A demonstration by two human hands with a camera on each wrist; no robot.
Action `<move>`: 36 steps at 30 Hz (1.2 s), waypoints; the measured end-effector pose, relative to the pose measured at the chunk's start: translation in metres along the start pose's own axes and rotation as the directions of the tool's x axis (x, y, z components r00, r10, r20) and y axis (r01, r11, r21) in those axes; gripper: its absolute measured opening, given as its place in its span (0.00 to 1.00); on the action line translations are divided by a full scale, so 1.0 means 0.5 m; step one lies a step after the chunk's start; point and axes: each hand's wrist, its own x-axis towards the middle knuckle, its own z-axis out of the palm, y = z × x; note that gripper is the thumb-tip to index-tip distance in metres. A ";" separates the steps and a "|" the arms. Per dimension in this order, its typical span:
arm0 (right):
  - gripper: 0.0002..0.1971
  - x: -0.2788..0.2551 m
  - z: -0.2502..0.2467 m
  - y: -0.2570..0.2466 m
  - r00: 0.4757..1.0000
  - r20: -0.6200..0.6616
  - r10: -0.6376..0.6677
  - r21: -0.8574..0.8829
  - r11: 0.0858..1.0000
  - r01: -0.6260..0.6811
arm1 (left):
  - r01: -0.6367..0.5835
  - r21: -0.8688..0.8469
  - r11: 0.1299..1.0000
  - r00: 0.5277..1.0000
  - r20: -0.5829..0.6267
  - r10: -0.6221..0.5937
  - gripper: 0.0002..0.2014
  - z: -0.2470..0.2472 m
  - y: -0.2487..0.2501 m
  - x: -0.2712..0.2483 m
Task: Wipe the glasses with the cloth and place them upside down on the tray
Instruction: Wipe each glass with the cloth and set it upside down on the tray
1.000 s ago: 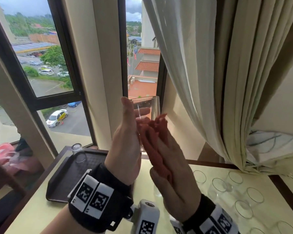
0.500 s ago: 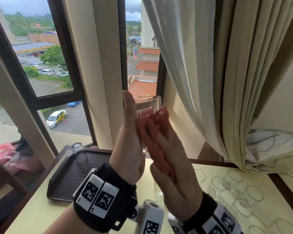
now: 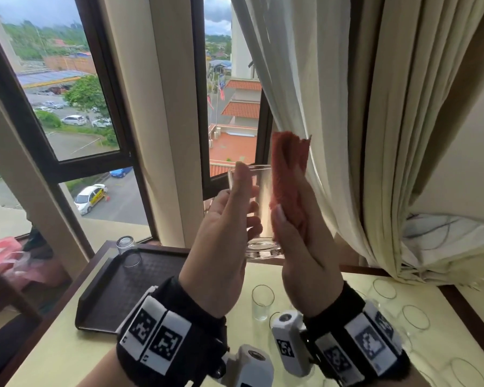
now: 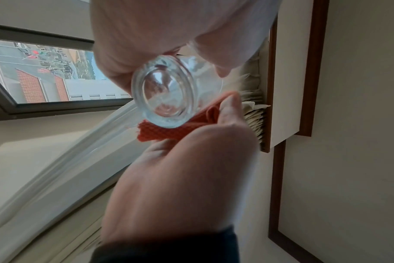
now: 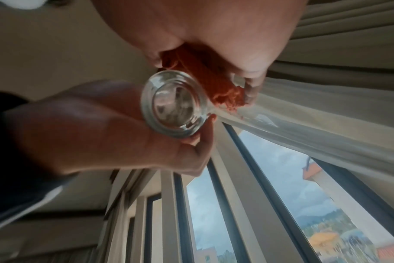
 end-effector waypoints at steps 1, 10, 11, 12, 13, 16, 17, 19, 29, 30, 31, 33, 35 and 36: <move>0.31 -0.006 0.004 -0.005 0.996 0.061 -0.062 -0.042 0.997 0.065 | -0.003 0.005 1.000 1.000 0.015 0.003 0.36 -0.004 -0.003 0.001; 0.33 -0.090 0.016 0.045 0.992 0.024 0.123 -0.004 0.992 -0.123 | -0.016 -0.026 1.000 1.000 -0.008 0.016 0.42 -0.027 0.014 0.001; 0.32 -0.078 0.013 0.040 0.985 -0.002 0.174 0.050 0.983 -0.174 | -0.019 -0.026 0.999 1.000 0.000 0.019 0.41 -0.023 0.010 -0.002; 0.30 -0.062 0.008 0.035 0.980 -0.018 0.200 0.087 0.976 -0.197 | -0.022 -0.025 0.999 1.000 0.013 0.022 0.41 -0.018 0.004 -0.004; 0.29 -0.043 0.003 0.027 0.978 -0.028 0.206 0.103 0.974 -0.202 | -0.027 -0.024 0.999 0.999 0.031 0.027 0.40 -0.011 0.002 -0.009; 0.29 -0.008 -0.001 -0.003 0.998 0.009 0.067 0.032 0.997 -0.067 | -0.043 -0.037 0.998 0.999 0.025 0.044 0.39 -0.001 -0.002 -0.009; 0.30 -0.010 0.001 -0.007 0.998 0.055 -0.017 -0.040 0.999 0.019 | -0.056 -0.032 0.998 0.998 0.011 0.057 0.39 -0.002 -0.002 -0.007; 0.30 -0.029 0.008 -0.009 0.978 0.162 -0.134 -0.167 0.973 0.161 | -0.060 -0.032 0.998 0.998 0.020 0.060 0.37 -0.014 -0.001 0.002; 0.31 -0.063 -0.010 0.033 0.988 0.026 0.152 -0.030 0.988 -0.151 | 0.005 0.007 1.000 1.000 -0.007 -0.005 0.40 -0.011 -0.001 -0.006; 0.31 -0.046 -0.012 0.025 0.985 0.013 0.174 0.004 0.985 -0.174 | 0.011 0.006 1.000 1.000 0.003 -0.011 0.40 -0.005 -0.001 -0.010; 0.30 -0.032 -0.009 0.014 0.986 0.005 0.166 0.024 0.986 -0.166 | 0.012 -0.001 1.000 1.000 0.002 -0.012 0.42 -0.001 -0.002 -0.012; 0.30 -0.019 0.000 -0.005 0.998 0.030 0.051 0.031 0.998 -0.052 | 0.000 -0.020 1.000 1.000 -0.014 0.000 0.43 0.000 0.000 -0.010; 0.32 -0.033 0.010 -0.015 0.993 0.106 -0.043 0.000 0.999 0.043 | 0.001 -0.030 1.000 1.000 0.007 0.000 0.46 -0.008 0.007 -0.004; 0.33 -0.050 0.014 -0.009 0.988 0.138 -0.066 -0.031 0.997 0.071 | 0.013 -0.030 0.999 0.999 0.030 -0.012 0.50 -0.014 0.012 -0.001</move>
